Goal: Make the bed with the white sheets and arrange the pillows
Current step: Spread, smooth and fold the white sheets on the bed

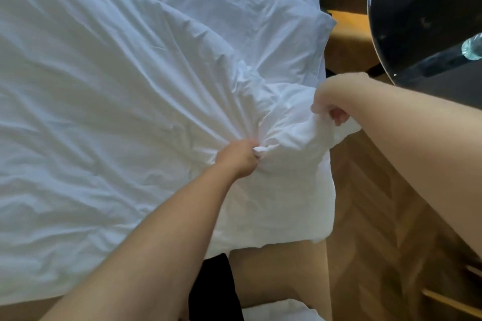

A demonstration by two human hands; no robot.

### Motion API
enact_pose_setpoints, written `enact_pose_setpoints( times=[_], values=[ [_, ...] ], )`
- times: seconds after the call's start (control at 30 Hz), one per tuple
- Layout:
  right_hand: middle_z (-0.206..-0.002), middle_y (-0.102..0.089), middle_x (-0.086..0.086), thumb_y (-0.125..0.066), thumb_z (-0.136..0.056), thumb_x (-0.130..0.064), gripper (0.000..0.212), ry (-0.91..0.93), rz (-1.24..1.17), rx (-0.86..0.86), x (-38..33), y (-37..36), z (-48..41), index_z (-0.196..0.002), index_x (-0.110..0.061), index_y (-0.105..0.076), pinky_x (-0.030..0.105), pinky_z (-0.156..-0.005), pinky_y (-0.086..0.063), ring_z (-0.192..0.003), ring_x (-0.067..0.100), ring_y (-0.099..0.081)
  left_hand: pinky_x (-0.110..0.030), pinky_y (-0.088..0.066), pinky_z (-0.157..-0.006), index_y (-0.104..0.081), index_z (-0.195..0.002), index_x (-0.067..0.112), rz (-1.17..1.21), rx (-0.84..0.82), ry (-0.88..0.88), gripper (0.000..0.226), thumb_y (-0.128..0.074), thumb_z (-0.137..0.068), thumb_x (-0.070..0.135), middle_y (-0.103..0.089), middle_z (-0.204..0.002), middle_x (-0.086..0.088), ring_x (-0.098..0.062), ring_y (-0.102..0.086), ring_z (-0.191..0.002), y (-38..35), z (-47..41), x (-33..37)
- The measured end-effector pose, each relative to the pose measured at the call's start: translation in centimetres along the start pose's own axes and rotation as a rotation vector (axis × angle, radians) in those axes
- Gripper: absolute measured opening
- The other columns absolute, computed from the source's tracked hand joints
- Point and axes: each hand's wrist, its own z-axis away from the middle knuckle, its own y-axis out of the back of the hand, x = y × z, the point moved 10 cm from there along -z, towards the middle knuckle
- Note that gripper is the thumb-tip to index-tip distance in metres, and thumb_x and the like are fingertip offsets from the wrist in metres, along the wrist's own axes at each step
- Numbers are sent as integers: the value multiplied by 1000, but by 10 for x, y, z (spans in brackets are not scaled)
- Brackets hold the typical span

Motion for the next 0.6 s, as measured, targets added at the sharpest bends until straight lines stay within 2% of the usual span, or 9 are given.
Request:
enact_pose_setpoints(
  times=[0.03,0.1,0.17,0.23,0.33,0.4,0.47,0.53,0.6],
  values=[
    [-77,-70,8,-43,-98,-36,34,33,-69,103,5,3,-4,-89,-7,-59,35,-83,-51,-84,27,-65,-38,-47,-94,-63,-116,24,-28,23,19,32,-43,-91,17,-62,-125,-10,-31,-56,-116,6,-3,-11],
    [-91,-66,12,-44,-94,-37,31,66,-418,276,25,-10,-11,-91,-10,-60,39,-76,-52,-83,32,-63,-39,-45,-95,-61,-117,10,41,185,124,32,-40,-93,12,-59,-127,-19,-37,-54,-117,35,-12,-40],
    [-106,-63,15,-46,-94,-34,28,50,-745,366,52,-45,-20,-104,-10,-58,43,-79,-52,-90,34,-60,-39,-43,-94,-62,-119,4,156,346,272,35,-38,-93,9,-58,-127,-24,-40,-53,-118,68,-24,-77],
    [-128,-54,15,-53,-94,-33,42,19,-908,257,57,-94,-30,-130,-13,-47,43,-86,-49,-106,33,-55,-40,-43,-97,-59,-125,3,231,377,363,38,-40,-92,10,-57,-128,-25,-41,-52,-119,86,-34,-100],
    [-154,-29,3,-68,-85,-51,88,53,-1267,-94,10,-145,-36,-153,-30,-16,53,-94,-44,-131,33,-42,-42,-42,-103,-38,-138,0,299,309,462,49,-44,-93,18,-49,-136,-25,-41,-48,-124,87,-45,-116],
    [-154,-31,-3,-72,-73,-65,101,137,-1492,-154,-28,-135,-37,-151,-40,-15,63,-99,-40,-137,32,-36,-42,-40,-105,-29,-142,-4,254,234,473,55,-45,-94,17,-46,-138,-27,-41,-46,-126,78,-47,-120],
    [-143,-49,-7,-76,-57,-75,106,193,-1720,-165,-55,-112,-40,-146,-41,-29,62,-97,-44,-131,29,-46,-42,-40,-104,-30,-143,-3,189,162,489,58,-48,-93,18,-46,-138,-27,-41,-47,-125,67,-48,-126],
    [-124,-65,-1,-75,-61,-72,91,252,-1948,-203,-79,-88,-44,-138,-32,-45,53,-92,-53,-112,26,-63,-42,-38,-104,-27,-145,0,157,162,530,60,-49,-94,23,-44,-140,-24,-40,-45,-127,62,-41,-126],
    [-107,-72,7,-70,-80,-58,59,289,-2029,-185,-91,-62,-40,-120,-16,-60,47,-88,-57,-96,27,-71,-45,-40,-101,-35,-134,6,86,388,507,48,-50,-92,25,-47,-134,-18,-38,-48,-122,84,-23,-107]
  ],
)
